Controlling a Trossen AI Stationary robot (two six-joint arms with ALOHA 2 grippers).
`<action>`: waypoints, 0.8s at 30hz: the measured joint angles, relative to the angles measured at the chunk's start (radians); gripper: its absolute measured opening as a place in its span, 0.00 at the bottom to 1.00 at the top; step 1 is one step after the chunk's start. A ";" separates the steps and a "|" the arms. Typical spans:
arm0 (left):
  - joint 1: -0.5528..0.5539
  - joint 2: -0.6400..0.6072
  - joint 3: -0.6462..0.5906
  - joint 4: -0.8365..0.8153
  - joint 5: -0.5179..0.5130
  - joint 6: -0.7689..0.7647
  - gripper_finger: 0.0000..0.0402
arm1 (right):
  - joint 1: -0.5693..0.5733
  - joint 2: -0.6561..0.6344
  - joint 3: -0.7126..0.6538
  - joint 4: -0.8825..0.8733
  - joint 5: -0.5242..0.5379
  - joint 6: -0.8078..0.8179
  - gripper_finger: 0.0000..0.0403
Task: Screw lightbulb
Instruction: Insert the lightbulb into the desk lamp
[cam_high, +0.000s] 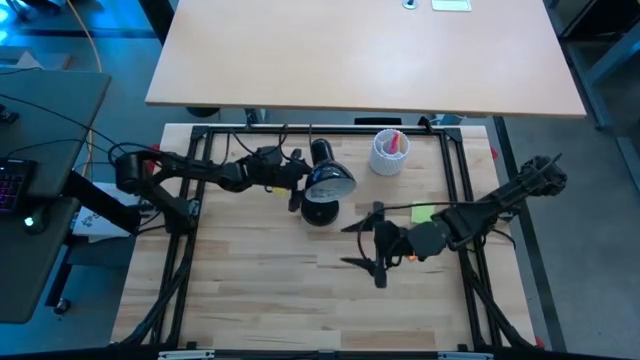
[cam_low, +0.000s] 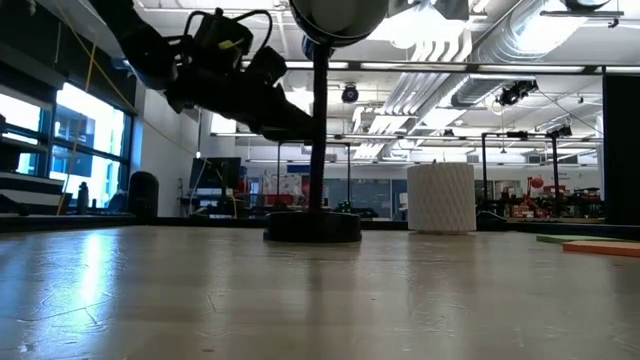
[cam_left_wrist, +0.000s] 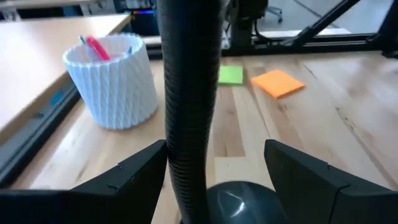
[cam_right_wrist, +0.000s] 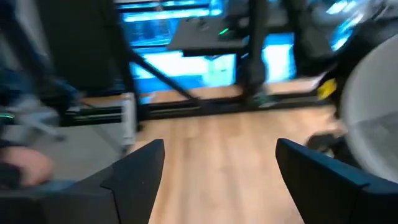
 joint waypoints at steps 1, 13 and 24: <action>0.000 0.008 0.000 0.005 -0.007 -0.011 0.66 | 0.012 -0.001 0.000 0.004 0.043 -0.031 0.76; -0.004 0.065 0.000 0.160 -0.003 -0.084 0.64 | 0.067 0.020 0.000 0.037 0.313 -0.204 0.76; -0.038 0.065 0.000 0.159 -0.063 -0.108 0.30 | 0.053 0.084 0.000 0.098 0.246 -0.305 0.76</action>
